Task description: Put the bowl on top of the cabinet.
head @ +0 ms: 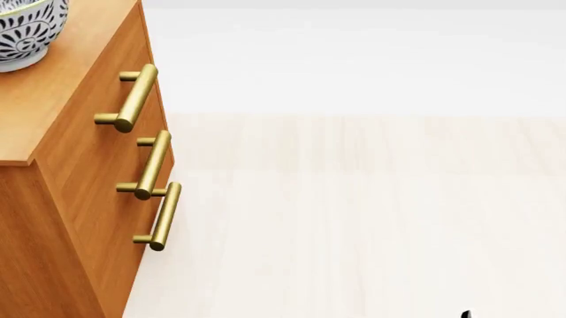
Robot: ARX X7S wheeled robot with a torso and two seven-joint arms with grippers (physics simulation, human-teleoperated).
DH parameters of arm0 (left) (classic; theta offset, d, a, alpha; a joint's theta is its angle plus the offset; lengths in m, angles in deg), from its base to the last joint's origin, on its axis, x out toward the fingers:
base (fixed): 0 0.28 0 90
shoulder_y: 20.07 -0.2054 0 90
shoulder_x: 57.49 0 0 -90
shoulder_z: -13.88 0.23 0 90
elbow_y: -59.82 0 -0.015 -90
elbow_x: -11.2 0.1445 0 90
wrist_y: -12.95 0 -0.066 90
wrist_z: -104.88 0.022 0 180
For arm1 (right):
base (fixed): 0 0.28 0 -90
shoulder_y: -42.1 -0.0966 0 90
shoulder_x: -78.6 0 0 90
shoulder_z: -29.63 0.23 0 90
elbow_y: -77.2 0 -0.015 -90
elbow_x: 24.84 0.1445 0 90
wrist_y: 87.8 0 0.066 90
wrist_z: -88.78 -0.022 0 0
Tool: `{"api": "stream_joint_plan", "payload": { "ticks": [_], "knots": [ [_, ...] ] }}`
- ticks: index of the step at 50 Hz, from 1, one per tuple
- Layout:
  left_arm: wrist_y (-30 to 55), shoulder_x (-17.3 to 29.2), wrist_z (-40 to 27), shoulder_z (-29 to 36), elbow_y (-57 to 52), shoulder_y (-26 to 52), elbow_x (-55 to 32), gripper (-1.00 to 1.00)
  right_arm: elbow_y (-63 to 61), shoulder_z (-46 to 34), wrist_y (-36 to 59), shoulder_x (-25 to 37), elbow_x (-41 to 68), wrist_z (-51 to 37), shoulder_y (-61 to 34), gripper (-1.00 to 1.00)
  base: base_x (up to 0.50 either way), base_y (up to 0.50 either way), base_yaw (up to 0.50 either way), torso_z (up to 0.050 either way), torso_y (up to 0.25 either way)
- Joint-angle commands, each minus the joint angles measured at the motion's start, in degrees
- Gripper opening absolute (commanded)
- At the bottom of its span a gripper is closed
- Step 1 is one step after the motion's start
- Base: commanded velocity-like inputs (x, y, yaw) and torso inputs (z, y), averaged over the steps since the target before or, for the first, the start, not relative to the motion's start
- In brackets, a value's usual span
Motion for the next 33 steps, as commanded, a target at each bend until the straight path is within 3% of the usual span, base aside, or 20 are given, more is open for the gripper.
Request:
{"api": "stream_joint_plan", "payload": {
  "ticks": [1, 2, 4, 10, 33],
  "knots": [
    [3.7, -0.5, 4.2, 6.5, -3.9, 1.6, -1.0, 1.00, 0.2, -0.1, 0.2, -0.3, -0.4, 0.0, -0.2, 1.00, 0.00, 0.00, 0.00, 0.000, 0.000],
    [3.8, -0.5, 4.1, 6.5, -4.0, 1.5, -1.1, 1.00, 0.2, -0.1, 0.2, -0.3, -0.4, 0.0, -0.2, 1.00, 0.00, 0.00, 0.00, 0.000, 0.000],
    [9.4, -2.4, 7.4, 13.0, -10.8, 4.4, -3.5, 1.00, 0.5, -0.3, 0.7, -0.4, -0.4, 0.0, -0.7, 1.00, 0.00, 0.00, 0.00, 0.000, 0.000],
    [12.8, -3.3, 7.5, 15.3, -14.6, 4.0, -6.0, 1.00, 0.3, -0.3, 0.8, -0.3, -0.5, 0.0, -0.6, 1.00, 0.00, 0.00, 0.00, 0.000, 0.000],
    [12.8, -2.7, 4.4, 16.0, -15.7, 3.2, -11.5, 1.00, 0.2, 0.0, 0.8, -0.4, -0.6, 0.0, -0.4, 1.00, 0.00, 0.00, 0.00, 0.000, 0.000]
  ]
}}
